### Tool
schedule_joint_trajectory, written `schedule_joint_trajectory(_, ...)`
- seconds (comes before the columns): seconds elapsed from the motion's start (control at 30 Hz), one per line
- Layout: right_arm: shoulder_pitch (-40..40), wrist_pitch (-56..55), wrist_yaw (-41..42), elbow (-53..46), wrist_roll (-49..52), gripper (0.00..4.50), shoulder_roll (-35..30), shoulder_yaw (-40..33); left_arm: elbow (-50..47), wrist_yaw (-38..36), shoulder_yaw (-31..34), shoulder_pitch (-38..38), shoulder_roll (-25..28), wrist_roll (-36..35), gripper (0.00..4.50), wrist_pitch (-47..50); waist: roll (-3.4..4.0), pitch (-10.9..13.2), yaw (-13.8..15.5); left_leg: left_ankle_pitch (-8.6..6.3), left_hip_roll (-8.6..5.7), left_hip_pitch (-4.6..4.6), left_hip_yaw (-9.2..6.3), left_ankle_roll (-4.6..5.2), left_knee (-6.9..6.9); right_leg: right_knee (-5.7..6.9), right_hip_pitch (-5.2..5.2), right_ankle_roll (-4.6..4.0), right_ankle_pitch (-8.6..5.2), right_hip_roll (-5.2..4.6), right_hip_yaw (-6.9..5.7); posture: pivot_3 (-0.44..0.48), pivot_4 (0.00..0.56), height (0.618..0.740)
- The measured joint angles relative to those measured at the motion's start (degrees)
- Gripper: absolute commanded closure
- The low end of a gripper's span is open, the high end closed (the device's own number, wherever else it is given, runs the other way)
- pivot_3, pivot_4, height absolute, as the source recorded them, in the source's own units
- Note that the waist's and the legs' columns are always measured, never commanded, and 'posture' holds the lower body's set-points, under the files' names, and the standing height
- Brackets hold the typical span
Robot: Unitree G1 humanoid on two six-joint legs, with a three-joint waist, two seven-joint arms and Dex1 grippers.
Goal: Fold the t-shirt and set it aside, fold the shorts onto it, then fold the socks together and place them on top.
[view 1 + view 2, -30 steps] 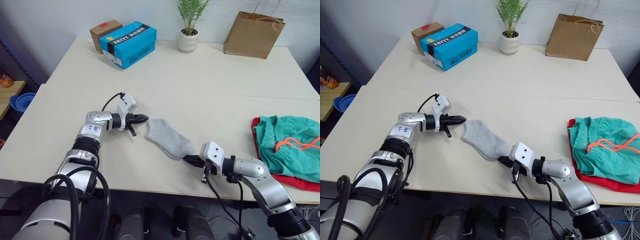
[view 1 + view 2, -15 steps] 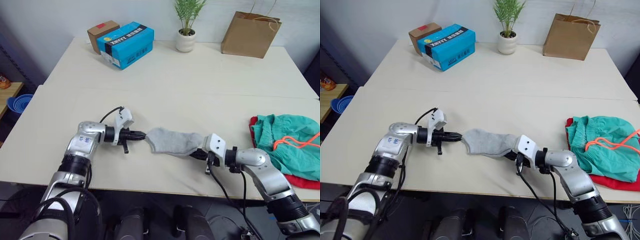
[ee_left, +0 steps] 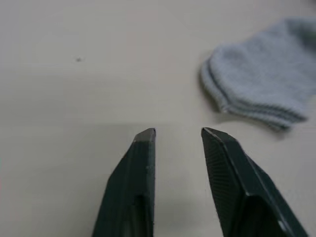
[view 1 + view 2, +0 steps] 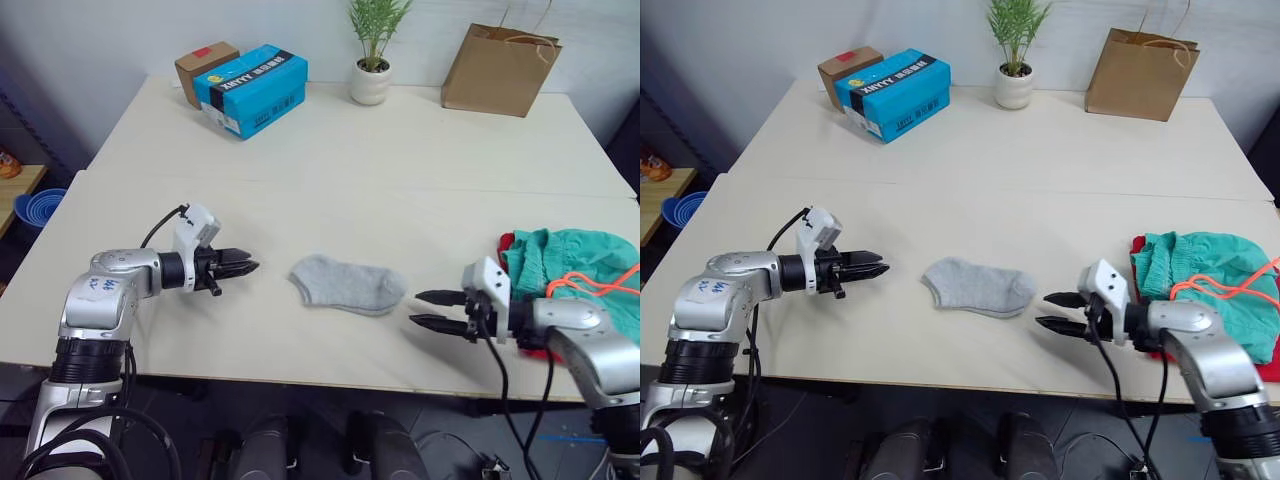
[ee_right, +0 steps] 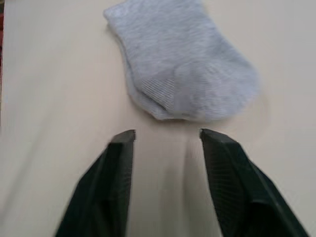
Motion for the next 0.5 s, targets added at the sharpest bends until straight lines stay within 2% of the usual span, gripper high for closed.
schedule_joint_trajectory(0.03, -0.7, 3.1, -0.4, -0.1, 1.3, 0.84, -0.3, -0.1, 0.0, 0.0, -0.4, -0.5, 0.0, -0.5, 1.69, 0.7, 0.0, 0.0, 0.0, 0.0, 0.0, -0.01, 0.0, -0.01, 0.0, -0.01, -0.01, 0.0, 0.0, 0.0, 0.0, 0.0, 0.15, 0.74)
schedule_joint_trajectory(0.17, -4.6, 10.9, -3.2, 0.1, 4.7, 0.81, 1.2, -0.3, 0.8, 0.9, -3.1, -2.5, -1.8, -0.3, 0.49, -0.5, 0.0, 0.0, 0.1, 0.01, 0.0, -0.03, 0.01, -0.03, 0.0, -0.02, -0.02, 0.0, 0.0, 0.0, 0.0, 0.0, 0.15, 0.74)
schedule_joint_trajectory(0.3, -8.8, 13.8, -6.9, 0.1, 4.9, 0.81, 3.0, -0.3, 0.8, 1.3, -6.4, -3.6, -4.3, 0.4, 0.49, -4.7, 0.0, 0.0, 0.1, 0.01, 0.0, -0.05, 0.04, -0.07, -0.06, -0.03, -0.08, 0.0, 0.0, 0.02, 0.0, 0.0, 0.15, 0.74)
schedule_joint_trajectory(0.5, -9.1, 13.9, -9.4, 0.4, 3.3, 0.81, 5.1, 0.9, 0.9, 0.0, -10.8, -1.5, -4.8, 2.9, 0.49, -13.4, 0.0, 0.0, 0.1, 0.02, -0.01, -0.08, 0.14, -0.06, -0.09, -0.06, -0.13, 0.0, 0.0, 0.03, 0.01, 0.0, 0.15, 0.74)
